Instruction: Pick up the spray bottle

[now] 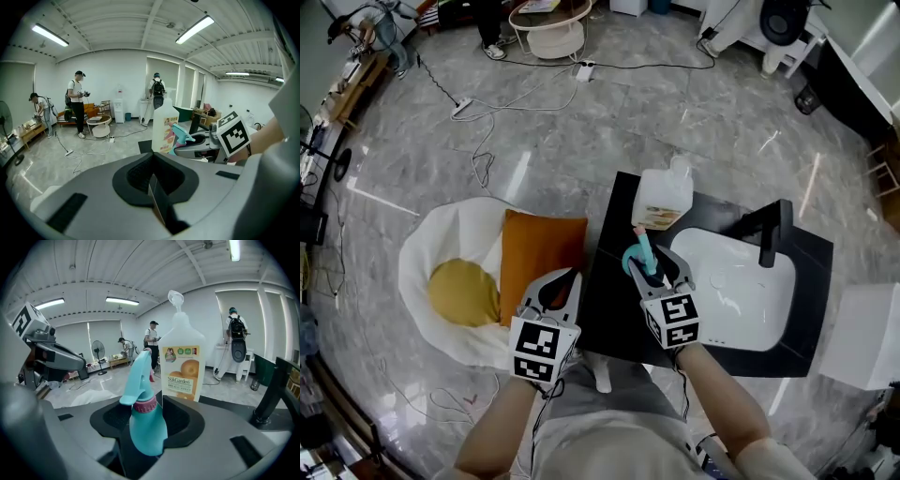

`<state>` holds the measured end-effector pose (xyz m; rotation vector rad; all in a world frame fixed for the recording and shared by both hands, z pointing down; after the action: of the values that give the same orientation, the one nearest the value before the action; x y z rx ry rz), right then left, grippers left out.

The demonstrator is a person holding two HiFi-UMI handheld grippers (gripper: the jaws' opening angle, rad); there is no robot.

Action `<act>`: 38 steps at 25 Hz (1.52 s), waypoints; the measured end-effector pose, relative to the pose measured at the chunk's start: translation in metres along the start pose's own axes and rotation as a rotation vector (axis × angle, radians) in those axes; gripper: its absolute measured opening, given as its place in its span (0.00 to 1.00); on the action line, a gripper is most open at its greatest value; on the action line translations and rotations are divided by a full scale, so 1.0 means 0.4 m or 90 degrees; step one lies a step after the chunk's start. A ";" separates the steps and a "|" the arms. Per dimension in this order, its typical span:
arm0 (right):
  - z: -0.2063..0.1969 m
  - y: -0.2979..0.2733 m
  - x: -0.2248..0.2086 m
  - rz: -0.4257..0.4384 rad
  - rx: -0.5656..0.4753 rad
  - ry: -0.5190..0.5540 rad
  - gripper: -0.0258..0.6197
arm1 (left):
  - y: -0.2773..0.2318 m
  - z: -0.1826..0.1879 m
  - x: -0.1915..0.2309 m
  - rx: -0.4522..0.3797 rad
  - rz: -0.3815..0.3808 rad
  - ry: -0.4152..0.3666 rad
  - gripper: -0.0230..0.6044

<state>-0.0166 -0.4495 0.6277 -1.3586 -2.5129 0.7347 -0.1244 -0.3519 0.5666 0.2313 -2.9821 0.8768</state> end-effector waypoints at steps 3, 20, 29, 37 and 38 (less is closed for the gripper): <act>0.005 -0.003 -0.001 0.001 0.002 0.007 0.39 | 0.004 -0.005 0.003 0.002 -0.001 0.000 0.07; 0.204 0.120 0.074 -0.026 -0.087 0.022 0.32 | 0.128 0.078 0.071 -0.052 0.013 -0.031 0.07; 0.453 0.309 0.143 -0.029 -0.187 0.031 0.31 | 0.243 0.232 0.081 -0.130 0.011 -0.095 0.07; 0.622 0.477 0.235 -0.013 -0.292 0.052 0.29 | 0.394 0.368 0.085 -0.215 0.034 -0.164 0.07; 0.635 0.496 0.248 -0.011 -0.298 0.056 0.29 | 0.415 0.384 0.086 -0.227 0.040 -0.177 0.07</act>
<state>-0.0266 -0.3616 0.3023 -1.4571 -2.7237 0.0723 -0.1803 -0.3017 0.3507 0.2685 -3.3472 0.3216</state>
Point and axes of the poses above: the fingertips, and each gripper's own axes: y backward along the fingers, x to its left, z out of its top, the point moved 2 cm from there along y, backward along the fingers, and after that the axes turned 2 degrees about -z, right-handed, at the moved point
